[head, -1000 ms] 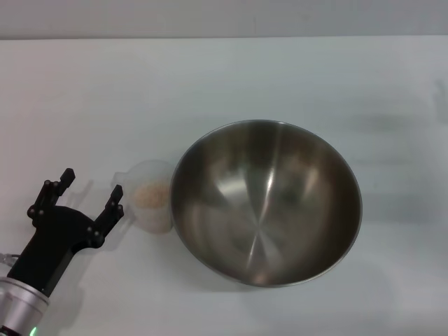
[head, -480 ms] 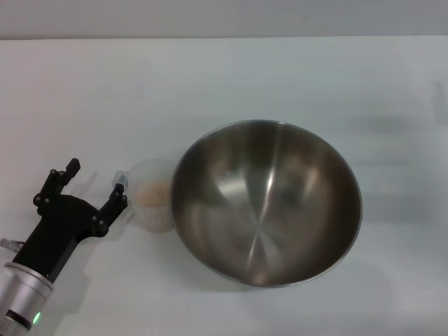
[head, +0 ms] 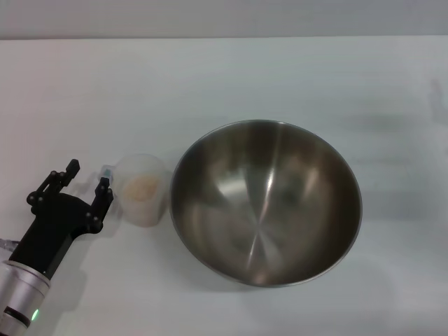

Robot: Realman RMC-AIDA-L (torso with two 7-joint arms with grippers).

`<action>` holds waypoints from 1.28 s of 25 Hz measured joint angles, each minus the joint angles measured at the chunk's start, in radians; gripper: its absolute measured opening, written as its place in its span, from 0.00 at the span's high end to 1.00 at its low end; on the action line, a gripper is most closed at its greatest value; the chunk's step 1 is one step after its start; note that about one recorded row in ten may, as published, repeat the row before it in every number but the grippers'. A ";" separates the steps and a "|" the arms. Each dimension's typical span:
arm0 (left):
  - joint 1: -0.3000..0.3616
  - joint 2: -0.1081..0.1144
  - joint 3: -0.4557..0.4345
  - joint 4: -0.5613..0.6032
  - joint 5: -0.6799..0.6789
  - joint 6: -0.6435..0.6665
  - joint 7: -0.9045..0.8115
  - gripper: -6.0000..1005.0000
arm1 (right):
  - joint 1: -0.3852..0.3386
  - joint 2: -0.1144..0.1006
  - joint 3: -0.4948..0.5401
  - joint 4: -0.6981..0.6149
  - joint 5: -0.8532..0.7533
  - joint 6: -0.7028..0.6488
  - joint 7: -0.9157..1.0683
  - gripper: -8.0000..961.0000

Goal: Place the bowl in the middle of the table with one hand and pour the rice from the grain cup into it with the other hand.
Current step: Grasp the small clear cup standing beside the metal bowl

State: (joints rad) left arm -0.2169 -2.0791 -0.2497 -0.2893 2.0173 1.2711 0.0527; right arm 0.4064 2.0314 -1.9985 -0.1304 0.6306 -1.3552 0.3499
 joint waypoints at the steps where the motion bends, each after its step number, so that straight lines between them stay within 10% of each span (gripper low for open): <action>1: 0.000 0.000 0.000 -0.001 0.000 0.001 0.000 0.26 | 0.000 0.000 0.000 0.000 0.000 0.003 0.000 0.51; 13: 0.000 0.001 -0.001 -0.009 0.005 0.007 -0.007 0.71 | 0.002 0.000 0.000 0.000 0.000 0.014 0.001 0.51; 15: -0.001 0.001 -0.001 -0.013 0.004 0.007 -0.009 0.92 | 0.002 0.000 0.000 0.000 0.000 0.015 0.002 0.51; 23: -0.019 0.000 -0.013 -0.022 0.000 0.076 0.015 0.98 | 0.002 0.000 0.000 0.000 0.000 0.015 0.002 0.51; 32: -0.090 -0.001 -0.038 -0.034 0.022 0.279 0.413 0.98 | 0.011 -0.001 0.004 -0.005 0.000 0.011 -0.003 0.51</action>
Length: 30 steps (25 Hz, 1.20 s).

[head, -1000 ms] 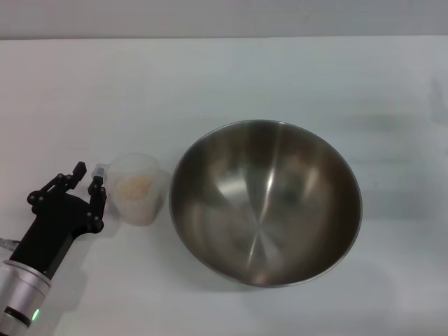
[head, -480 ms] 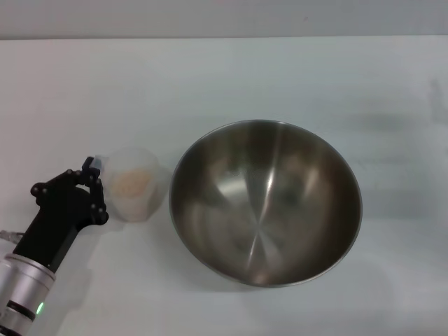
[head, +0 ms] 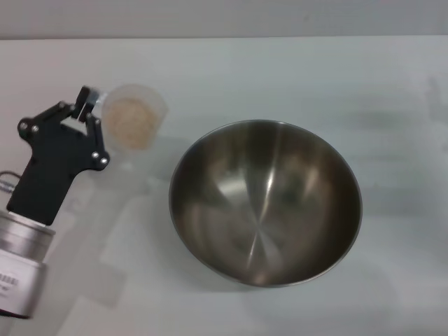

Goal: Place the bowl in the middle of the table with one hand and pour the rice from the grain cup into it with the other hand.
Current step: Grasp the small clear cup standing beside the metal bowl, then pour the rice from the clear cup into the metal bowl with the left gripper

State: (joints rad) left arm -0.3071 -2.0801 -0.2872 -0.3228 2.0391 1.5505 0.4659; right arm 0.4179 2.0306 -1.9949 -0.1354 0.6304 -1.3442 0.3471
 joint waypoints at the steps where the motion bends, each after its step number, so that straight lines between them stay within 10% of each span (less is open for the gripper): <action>1: -0.013 0.000 0.003 0.000 0.019 0.018 0.072 0.98 | 0.002 0.000 0.003 0.000 0.000 0.001 0.000 0.51; 30: -0.102 0.000 0.006 -0.013 0.445 -0.012 1.277 0.98 | 0.026 -0.003 0.049 0.005 -0.006 -0.005 -0.068 0.51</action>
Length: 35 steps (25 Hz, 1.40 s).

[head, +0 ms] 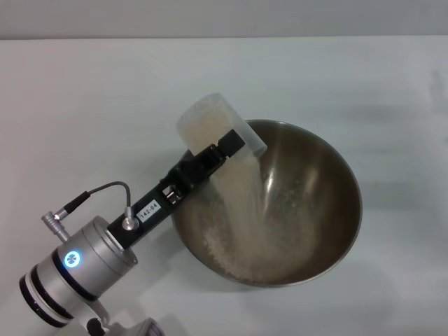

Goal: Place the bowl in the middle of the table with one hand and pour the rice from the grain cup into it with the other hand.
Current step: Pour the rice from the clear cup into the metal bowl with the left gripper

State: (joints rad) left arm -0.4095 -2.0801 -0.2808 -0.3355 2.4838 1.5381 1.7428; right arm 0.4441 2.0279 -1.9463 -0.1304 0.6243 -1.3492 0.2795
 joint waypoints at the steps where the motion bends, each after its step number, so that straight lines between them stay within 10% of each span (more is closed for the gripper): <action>1: 0.000 0.000 0.000 0.000 0.003 -0.006 0.032 0.98 | 0.001 0.000 0.000 0.000 0.000 0.000 0.000 0.51; 20: 0.004 0.000 0.002 0.002 0.038 -0.021 0.368 0.98 | 0.002 0.004 0.000 -0.002 0.000 -0.001 -0.039 0.51; 30: 0.004 0.000 -0.010 -0.009 0.033 -0.041 0.291 0.98 | 0.002 0.006 0.000 -0.003 -0.001 0.008 -0.036 0.51; 35: 0.020 0.000 -0.062 -0.050 0.028 -0.034 -0.024 0.98 | 0.003 0.007 -0.003 -0.005 -0.002 0.010 -0.027 0.51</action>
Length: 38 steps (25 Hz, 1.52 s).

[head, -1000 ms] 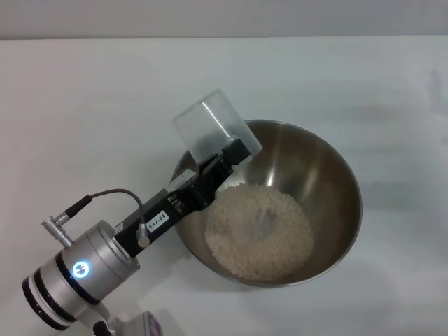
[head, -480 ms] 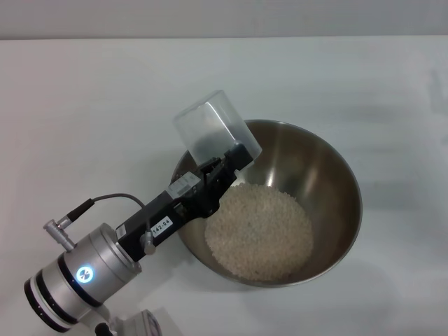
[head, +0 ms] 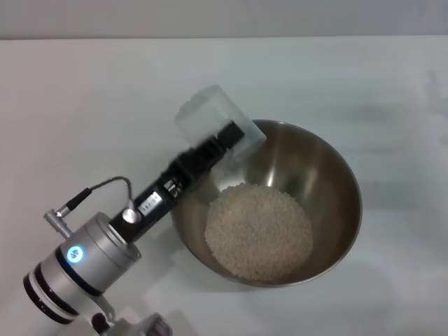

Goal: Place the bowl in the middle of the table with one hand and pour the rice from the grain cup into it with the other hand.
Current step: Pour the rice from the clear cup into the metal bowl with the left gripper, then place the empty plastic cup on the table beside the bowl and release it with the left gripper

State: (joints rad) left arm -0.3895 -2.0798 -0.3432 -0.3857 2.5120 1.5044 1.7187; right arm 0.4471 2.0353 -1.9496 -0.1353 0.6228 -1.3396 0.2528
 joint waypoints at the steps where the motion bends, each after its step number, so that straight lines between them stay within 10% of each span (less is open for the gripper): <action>1: 0.013 0.000 -0.033 -0.014 -0.001 -0.001 -0.162 0.98 | 0.001 0.000 0.000 -0.001 0.000 0.001 0.015 0.51; 14: 0.088 0.000 -0.204 -0.034 -0.061 -0.011 -1.091 0.98 | 0.026 0.002 0.003 -0.010 0.000 0.040 0.088 0.51; 17: 0.093 0.000 -0.208 -0.030 -0.247 -0.095 -1.331 0.98 | 0.027 0.002 0.003 -0.013 0.000 0.040 0.114 0.51; 38: 0.083 0.001 -0.233 -0.015 -0.390 -0.412 -1.582 0.98 | 0.015 0.014 0.000 -0.031 0.000 0.028 0.134 0.51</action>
State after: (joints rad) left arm -0.3068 -2.0791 -0.5762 -0.4003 2.1222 1.0926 0.1371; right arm 0.4624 2.0492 -1.9493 -0.1658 0.6229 -1.3111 0.3868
